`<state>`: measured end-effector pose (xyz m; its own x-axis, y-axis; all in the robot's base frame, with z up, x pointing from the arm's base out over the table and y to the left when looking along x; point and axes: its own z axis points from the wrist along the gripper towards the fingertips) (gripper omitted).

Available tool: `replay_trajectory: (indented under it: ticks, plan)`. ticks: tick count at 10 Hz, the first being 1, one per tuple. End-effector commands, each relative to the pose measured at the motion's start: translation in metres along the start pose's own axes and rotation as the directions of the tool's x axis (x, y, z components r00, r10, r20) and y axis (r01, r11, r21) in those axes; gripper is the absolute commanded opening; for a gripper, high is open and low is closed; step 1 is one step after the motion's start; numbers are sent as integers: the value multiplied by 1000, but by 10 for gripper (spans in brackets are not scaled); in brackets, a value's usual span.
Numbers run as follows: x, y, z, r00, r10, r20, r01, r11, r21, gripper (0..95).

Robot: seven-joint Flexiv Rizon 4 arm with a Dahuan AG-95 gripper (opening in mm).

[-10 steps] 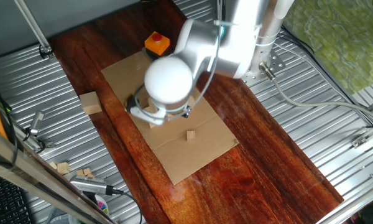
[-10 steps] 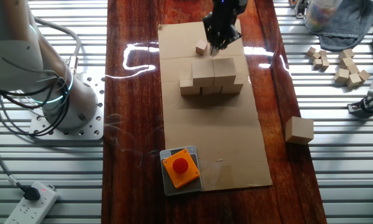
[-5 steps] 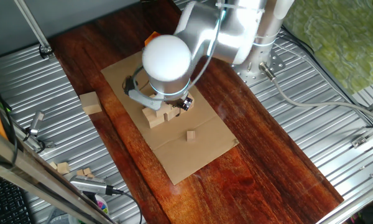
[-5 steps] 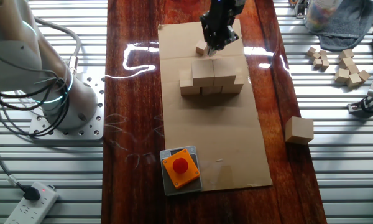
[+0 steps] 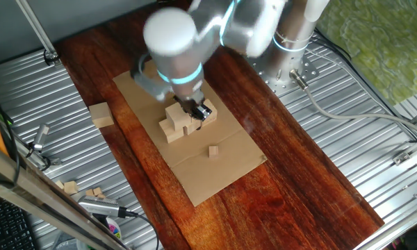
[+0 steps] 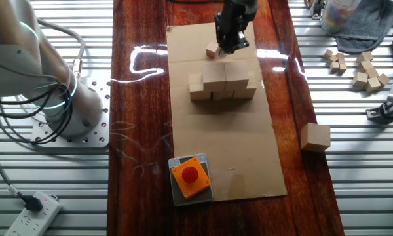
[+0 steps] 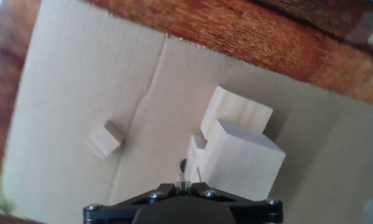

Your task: Stack the blocks into a pyramid shape

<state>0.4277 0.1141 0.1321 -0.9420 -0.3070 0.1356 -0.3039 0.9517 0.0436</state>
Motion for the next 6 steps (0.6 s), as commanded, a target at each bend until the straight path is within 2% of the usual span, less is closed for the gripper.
replay_trajectory:
  ticks: [1,6]
  plan:
    - [-8,5,3,983,175,60,-153,952,-267,0]
    - [-9,6,4,986,157,49,-140,958,-249,0]
